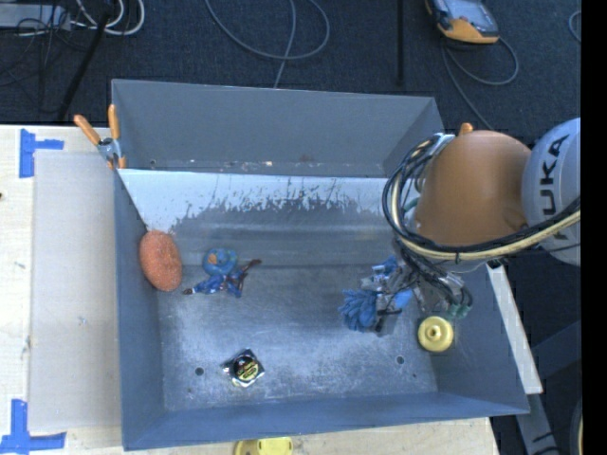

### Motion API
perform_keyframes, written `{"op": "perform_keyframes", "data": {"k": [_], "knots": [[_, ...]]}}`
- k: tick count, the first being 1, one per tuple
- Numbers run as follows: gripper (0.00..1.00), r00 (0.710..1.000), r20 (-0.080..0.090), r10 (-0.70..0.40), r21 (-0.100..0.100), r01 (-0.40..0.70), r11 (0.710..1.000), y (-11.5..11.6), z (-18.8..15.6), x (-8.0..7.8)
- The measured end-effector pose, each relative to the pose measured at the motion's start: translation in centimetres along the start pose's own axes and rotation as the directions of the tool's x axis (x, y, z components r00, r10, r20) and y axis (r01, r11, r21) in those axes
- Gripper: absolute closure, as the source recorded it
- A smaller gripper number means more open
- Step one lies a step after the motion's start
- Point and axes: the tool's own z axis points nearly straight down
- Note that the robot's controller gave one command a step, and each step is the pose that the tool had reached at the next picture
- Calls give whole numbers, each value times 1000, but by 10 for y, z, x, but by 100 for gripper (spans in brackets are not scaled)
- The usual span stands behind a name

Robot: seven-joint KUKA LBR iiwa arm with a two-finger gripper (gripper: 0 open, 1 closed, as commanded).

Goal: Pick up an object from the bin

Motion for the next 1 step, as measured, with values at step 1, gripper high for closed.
{"op": "perform_keyframes", "data": {"k": [1], "knots": [[100,999,1,-37,0,37,999,31,-96,-7]]}}
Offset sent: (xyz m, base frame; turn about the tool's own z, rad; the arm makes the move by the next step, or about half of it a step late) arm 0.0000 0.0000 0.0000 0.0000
